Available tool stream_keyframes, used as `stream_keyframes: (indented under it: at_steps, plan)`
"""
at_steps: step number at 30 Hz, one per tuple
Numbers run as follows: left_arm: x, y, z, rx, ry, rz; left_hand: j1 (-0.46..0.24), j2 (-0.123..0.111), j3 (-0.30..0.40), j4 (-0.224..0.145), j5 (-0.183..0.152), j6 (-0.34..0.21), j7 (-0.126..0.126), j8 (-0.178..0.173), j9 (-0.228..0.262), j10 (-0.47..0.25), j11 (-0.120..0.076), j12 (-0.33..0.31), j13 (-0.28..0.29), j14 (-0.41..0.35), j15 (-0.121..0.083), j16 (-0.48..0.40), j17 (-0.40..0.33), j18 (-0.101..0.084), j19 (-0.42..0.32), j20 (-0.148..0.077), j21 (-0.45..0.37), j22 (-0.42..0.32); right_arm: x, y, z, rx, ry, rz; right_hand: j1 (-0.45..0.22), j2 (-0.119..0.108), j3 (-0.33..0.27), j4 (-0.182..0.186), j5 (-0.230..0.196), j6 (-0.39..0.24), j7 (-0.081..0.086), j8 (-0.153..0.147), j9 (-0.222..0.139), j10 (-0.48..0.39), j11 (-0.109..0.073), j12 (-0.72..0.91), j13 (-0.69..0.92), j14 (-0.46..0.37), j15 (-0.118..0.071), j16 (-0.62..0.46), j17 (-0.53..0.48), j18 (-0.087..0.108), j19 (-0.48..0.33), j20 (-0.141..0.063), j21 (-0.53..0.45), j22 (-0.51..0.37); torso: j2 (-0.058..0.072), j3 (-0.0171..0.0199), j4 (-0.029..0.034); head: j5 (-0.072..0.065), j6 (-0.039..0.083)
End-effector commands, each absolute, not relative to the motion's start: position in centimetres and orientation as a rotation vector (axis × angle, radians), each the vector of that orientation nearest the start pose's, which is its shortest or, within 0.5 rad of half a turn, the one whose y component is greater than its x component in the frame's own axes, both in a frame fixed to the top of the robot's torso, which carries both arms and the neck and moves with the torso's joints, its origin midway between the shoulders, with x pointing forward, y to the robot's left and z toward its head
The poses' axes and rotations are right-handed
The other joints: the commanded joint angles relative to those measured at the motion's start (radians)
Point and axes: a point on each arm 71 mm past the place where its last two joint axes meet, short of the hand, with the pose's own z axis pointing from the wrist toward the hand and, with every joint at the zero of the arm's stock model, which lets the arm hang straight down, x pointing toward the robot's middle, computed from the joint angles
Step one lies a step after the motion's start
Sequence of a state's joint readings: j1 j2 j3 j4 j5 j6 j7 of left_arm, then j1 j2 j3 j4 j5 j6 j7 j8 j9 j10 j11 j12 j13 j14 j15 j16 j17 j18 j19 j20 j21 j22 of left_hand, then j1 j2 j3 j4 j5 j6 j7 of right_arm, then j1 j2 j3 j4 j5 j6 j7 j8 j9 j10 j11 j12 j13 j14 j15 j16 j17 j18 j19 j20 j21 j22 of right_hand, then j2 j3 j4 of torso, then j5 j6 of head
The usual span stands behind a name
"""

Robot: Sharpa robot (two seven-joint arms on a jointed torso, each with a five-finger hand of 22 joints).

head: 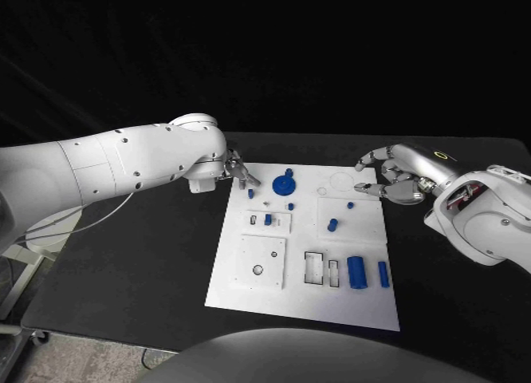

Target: Assemble the parts on the task board

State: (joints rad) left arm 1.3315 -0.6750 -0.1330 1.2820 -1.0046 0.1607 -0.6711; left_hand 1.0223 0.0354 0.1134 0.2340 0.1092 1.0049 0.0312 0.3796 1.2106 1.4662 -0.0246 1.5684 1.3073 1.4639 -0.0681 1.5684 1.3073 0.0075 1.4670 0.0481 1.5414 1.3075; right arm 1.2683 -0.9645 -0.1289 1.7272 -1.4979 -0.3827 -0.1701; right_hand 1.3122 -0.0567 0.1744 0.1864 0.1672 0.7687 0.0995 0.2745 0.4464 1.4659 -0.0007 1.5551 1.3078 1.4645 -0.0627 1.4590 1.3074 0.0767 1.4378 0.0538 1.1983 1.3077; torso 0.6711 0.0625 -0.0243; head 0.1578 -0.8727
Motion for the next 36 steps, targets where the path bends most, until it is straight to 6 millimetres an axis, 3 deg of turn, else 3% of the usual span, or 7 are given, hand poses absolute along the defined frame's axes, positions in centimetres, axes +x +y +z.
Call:
stream_keyframes:
  at_steps: [1,9,20,36]
  plan:
    - [52.8,21.5,-21.1,-0.277,2.347,-0.155,0.006,-0.003,-0.009,0.000,-0.007,-0.009,0.002,0.001,0.002,0.105,-0.003,0.002,0.263,0.107,-0.002,0.002,0.263,0.004,0.069,-0.005,-0.005,0.238,44.5,-20.1,-16.7,-0.206,1.629,0.647,0.005,0.003,0.005,-0.002,0.005,0.004,0.000,-0.003,-0.001,0.077,0.007,-0.006,0.242,0.067,0.006,-0.005,0.153,0.002,-0.006,-0.001,-0.006,0.155,-0.001,0.0002,0.0003,-0.002,0.000]
    - [52.7,21.3,-21.5,-0.277,2.357,-0.154,0.011,0.001,-0.013,0.004,-0.004,-0.019,0.004,-0.008,0.005,0.105,0.000,0.002,0.263,0.107,0.001,0.002,0.263,0.006,0.064,-0.003,-0.010,0.235,44.5,-20.1,-16.8,-0.207,1.629,0.647,0.005,0.003,0.005,-0.002,0.005,0.004,0.000,-0.003,-0.001,0.077,0.007,-0.006,0.242,0.067,0.006,-0.005,0.153,0.002,-0.006,-0.001,-0.006,0.155,0.000,-0.0004,-0.0002,-0.001,0.000]
    - [52.6,21.2,-21.9,-0.273,2.368,-0.155,0.034,0.005,-0.016,-0.002,0.025,-0.025,0.008,-0.024,0.006,0.105,0.004,0.002,0.263,0.107,0.005,0.002,0.263,0.008,0.057,0.001,-0.017,0.231,44.5,-20.1,-16.8,-0.206,1.632,0.647,0.005,0.003,0.005,-0.002,0.006,0.004,0.000,-0.003,-0.002,0.076,0.007,-0.007,0.242,0.067,0.006,-0.006,0.152,0.002,-0.006,-0.001,-0.007,0.155,0.000,-0.0006,0.0002,-0.002,0.000]
    - [52.4,21.0,-22.3,-0.264,2.387,-0.157,0.070,0.008,-0.014,-0.018,0.097,-0.026,0.009,-0.050,0.006,0.105,0.006,0.002,0.263,0.107,0.007,0.002,0.263,0.009,0.054,0.005,-0.021,0.230,44.5,-20.1,-16.9,-0.208,1.635,0.647,0.005,0.003,0.006,-0.002,0.007,0.004,0.000,-0.003,-0.003,0.076,0.007,-0.007,0.241,0.066,0.006,-0.008,0.151,0.003,-0.007,-0.001,-0.010,0.154,0.000,-0.0009,-0.0001,0.000,0.000]
